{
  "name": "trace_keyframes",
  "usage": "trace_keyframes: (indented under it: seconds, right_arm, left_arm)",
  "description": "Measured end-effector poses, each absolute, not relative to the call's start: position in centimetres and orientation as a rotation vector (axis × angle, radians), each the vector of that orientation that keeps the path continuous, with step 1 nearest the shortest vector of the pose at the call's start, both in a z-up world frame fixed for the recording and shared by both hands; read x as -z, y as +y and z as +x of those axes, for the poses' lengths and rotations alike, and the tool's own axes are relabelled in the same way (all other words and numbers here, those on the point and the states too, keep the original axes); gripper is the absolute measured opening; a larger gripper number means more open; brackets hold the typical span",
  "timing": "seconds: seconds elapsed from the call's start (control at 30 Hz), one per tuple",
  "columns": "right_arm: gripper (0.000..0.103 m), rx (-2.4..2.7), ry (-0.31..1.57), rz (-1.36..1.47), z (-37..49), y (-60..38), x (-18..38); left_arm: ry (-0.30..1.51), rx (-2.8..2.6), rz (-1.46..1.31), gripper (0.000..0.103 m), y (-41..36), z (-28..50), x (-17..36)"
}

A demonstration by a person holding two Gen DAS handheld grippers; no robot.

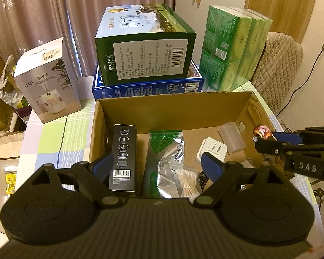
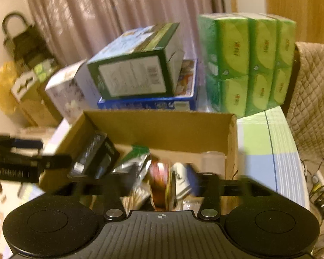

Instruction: Organize objects

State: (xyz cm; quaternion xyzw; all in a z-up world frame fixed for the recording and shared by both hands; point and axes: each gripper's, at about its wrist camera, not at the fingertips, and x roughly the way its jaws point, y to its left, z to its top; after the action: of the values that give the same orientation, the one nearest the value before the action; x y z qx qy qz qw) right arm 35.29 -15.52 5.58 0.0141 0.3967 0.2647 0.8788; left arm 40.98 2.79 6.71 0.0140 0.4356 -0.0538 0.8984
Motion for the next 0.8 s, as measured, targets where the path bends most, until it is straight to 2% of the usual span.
trace_keyframes:
  seconds: [0.13,0.2,0.37,0.8]
  right_arm:
    - [0.064,-0.539,0.809,0.038,35.3,-16.3,-5.8]
    - [0.064,-0.525,0.808,0.029,35.2,-16.5,-5.9]
    - [0.065,-0.498,0.806,0.025,35.0,-17.3,-6.5]
    - [0.068,-0.495,0.866,-0.018,30.6,-18.9,-8.3]
  left_arm:
    - [0.895,0.100,0.042,0.090,2.9,40.7,-6.6]
    - [0.883,0.096,0.065,0.096,2.9,40.4,-6.6]
    - [0.865,0.085,0.077,0.101,2.8,39.7,-6.5]
    - [0.817,0.069,0.095,0.102,1.6,35.4,-8.5]
